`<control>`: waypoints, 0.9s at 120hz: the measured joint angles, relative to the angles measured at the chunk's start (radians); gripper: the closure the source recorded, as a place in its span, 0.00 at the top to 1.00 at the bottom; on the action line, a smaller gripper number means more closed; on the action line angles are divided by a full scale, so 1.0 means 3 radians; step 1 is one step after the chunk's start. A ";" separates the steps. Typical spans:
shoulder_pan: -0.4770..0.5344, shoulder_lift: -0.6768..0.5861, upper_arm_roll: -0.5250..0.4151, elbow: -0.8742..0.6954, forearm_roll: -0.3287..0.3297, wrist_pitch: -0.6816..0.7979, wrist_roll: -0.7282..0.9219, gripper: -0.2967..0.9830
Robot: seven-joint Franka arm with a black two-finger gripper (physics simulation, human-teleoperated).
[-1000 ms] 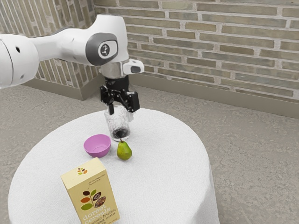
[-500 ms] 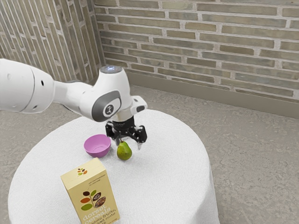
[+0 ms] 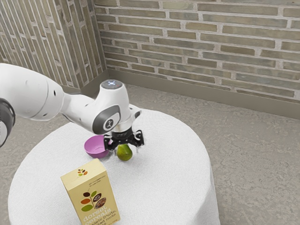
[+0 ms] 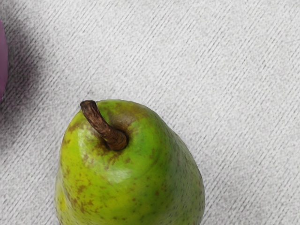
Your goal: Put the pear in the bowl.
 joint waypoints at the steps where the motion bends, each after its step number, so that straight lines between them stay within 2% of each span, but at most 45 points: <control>1: 0.0001 0.0001 0.0001 0.0000 0.0002 0.0004 -0.0016 0.73; 34: 0.0010 0.0082 0.0035 0.0015 0.0032 0.0084 -0.0427 0.58; 83: 0.0033 0.0140 0.0041 0.0033 0.0072 0.0109 -0.0778 0.50; 108: 0.0023 -0.0010 0.0046 -0.0014 0.0165 0.0075 -0.0893 0.46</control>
